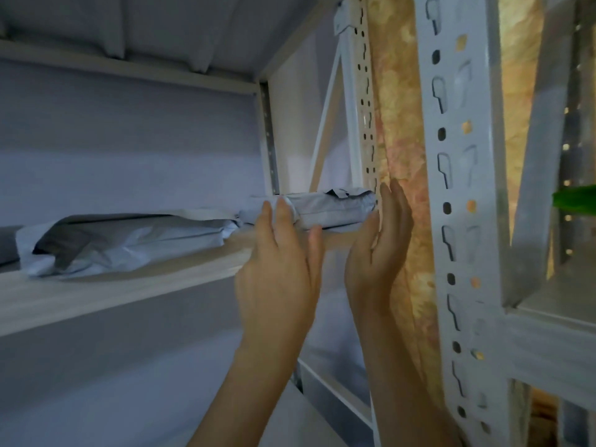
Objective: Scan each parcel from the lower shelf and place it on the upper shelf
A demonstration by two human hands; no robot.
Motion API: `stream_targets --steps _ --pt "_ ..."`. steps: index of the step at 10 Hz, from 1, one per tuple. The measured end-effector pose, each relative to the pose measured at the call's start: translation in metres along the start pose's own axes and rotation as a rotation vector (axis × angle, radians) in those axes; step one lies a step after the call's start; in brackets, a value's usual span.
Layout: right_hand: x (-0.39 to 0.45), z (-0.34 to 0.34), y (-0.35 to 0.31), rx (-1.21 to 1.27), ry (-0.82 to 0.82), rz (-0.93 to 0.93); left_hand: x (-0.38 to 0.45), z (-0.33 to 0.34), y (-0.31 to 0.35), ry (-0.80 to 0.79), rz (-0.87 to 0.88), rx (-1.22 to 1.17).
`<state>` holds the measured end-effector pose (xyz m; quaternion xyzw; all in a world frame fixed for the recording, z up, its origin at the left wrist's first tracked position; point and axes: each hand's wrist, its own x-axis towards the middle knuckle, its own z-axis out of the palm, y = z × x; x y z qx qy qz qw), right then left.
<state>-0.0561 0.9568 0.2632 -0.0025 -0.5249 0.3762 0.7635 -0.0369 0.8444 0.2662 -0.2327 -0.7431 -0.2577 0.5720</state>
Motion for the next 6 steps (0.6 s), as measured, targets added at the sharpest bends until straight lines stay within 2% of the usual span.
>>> stream_targets --steps 1,2,4,5,6 --pt "-0.014 0.000 0.010 -0.016 -0.135 -0.202 -0.015 0.009 -0.003 0.102 0.286 0.146" --pt "-0.020 0.012 0.018 -0.205 -0.337 -0.197 -0.004 0.025 -0.010 -0.057 0.248 0.256" --pt "-0.020 0.022 0.030 -0.342 -0.528 -0.163 0.005 0.052 -0.029 -0.085 0.252 0.349" --pt "-0.024 0.020 0.031 -0.273 -0.490 -0.143 0.004 0.044 -0.030 -0.029 0.278 0.297" --pt "-0.041 0.002 0.018 -0.072 -0.343 -0.033 -0.035 0.019 -0.032 -0.012 0.375 0.167"
